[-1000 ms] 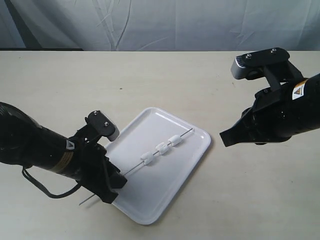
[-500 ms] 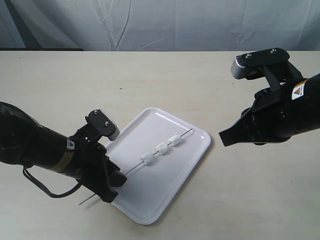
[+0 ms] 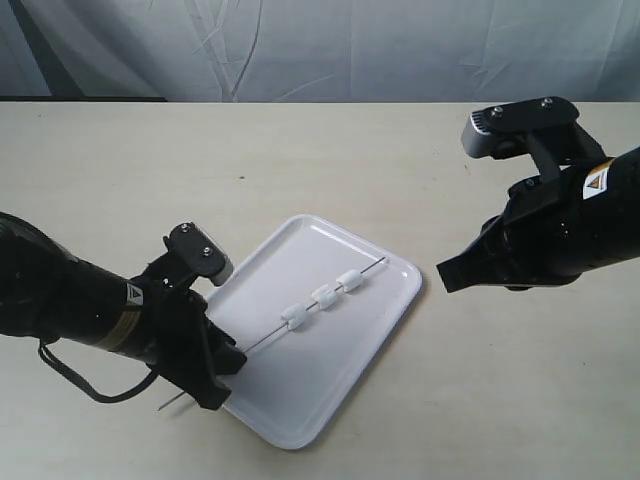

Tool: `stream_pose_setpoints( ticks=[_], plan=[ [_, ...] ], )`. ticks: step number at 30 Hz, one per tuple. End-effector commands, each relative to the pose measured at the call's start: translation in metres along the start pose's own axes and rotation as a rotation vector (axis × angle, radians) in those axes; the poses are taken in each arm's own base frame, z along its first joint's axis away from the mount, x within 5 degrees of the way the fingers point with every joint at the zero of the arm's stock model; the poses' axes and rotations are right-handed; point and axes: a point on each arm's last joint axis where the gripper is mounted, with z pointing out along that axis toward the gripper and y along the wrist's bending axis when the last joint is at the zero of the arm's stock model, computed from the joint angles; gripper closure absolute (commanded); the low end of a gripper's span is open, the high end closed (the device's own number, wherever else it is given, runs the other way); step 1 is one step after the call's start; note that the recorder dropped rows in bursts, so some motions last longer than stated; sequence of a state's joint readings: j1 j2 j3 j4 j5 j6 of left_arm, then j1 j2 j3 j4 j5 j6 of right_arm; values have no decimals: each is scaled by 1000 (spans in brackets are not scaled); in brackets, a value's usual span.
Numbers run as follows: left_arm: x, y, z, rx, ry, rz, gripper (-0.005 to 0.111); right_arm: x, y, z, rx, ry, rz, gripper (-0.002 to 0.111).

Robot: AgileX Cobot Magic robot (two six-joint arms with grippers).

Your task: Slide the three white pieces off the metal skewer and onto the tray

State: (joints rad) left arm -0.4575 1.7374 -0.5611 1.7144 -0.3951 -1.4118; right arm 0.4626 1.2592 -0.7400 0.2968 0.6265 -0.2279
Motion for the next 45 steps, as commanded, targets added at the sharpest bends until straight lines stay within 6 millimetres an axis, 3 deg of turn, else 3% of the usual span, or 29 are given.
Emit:
stream_pose_setpoints(
  ticks=[1, 13, 21, 23, 28, 31, 36, 45],
  plan=[
    [12, 1, 5, -22, 57, 16, 107, -5, 1, 0, 4, -42, -8, 109],
    [8, -6, 3, 51, 25, -9, 107, -5, 1, 0, 4, -48, -6, 109],
    [-12, -22, -45, 14, -155, -53, 107, -10, 3, -1, -42, -105, 174, 109],
    [-9, -27, -58, -2, -192, -87, 107, -13, 5, 6, -82, -124, 264, 109],
    [10, -35, -62, 14, -177, -158, 107, -17, 7, 27, -148, -101, 421, 109],
    [15, -39, -71, 0, -207, -195, 107, -13, 7, 48, -165, -15, 457, 91],
    [11, -43, -85, -14, -277, -263, 107, -15, 11, 58, -234, -10, 530, 68],
    [25, -49, -82, 22, -248, -327, 107, -37, 24, 53, -473, -192, 634, 66]
  ],
)
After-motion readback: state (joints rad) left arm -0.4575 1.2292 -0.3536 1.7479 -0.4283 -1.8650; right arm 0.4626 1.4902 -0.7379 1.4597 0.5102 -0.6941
